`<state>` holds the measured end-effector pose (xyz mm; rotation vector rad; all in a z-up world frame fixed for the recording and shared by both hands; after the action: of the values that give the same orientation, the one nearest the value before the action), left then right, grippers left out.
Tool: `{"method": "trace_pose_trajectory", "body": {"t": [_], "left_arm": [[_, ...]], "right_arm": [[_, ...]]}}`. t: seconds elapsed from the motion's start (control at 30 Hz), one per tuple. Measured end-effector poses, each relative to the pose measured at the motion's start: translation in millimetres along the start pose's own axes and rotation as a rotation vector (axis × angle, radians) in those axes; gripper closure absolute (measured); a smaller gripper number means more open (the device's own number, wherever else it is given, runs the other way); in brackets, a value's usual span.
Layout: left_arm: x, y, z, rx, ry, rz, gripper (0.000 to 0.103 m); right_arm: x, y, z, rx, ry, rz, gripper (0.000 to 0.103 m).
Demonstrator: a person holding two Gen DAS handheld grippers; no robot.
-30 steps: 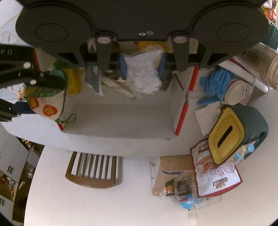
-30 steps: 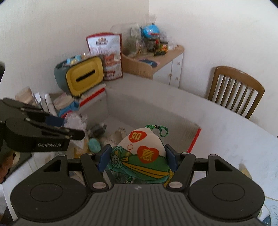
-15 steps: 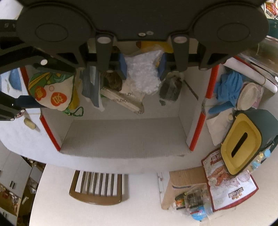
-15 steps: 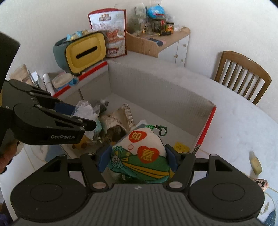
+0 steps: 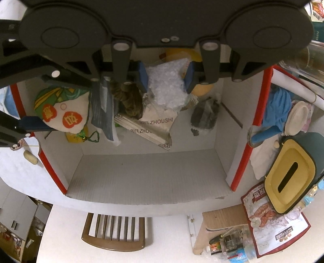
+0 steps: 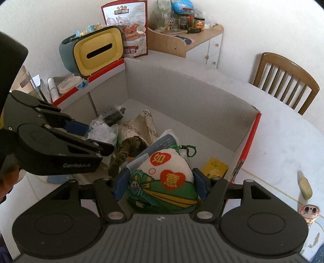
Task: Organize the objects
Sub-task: 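Open both tools to drop the white bag and plush pouch into the box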
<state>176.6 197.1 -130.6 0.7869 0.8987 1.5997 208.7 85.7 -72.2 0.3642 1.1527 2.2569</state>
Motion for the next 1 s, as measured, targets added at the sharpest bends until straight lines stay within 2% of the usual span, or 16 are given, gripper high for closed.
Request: {"method": "trace_pose_trajectory", "body": {"t": [0.53,0.83,1.0], "left_arm": [[0,-6,-1,0.010,0.003,-0.003,0.065],[4,1,-2,-0.002,0.034,-0.016,0.063],[3,10,-1,-0.026,0.036,-0.020,0.060]], "right_arm": [[0,0,-1,0.000,0.011,0.008,0.034],[-9,21,1,-0.045,-0.013,0.011,0.027],[-16,38,0,-0.074,-0.044,0.028,0.027]]}}
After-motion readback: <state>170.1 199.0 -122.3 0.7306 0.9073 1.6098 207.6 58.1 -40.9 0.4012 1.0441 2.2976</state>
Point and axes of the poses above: each gripper's, at about its wrist camera, not at the fingertips, and y roughly against the way its jaws point, x to its left, z to its top, the point moved 4 cm from there along -y, roughly the way its jaws point, and after that the axes turned 4 degrees about y, right-handed, at the moved point
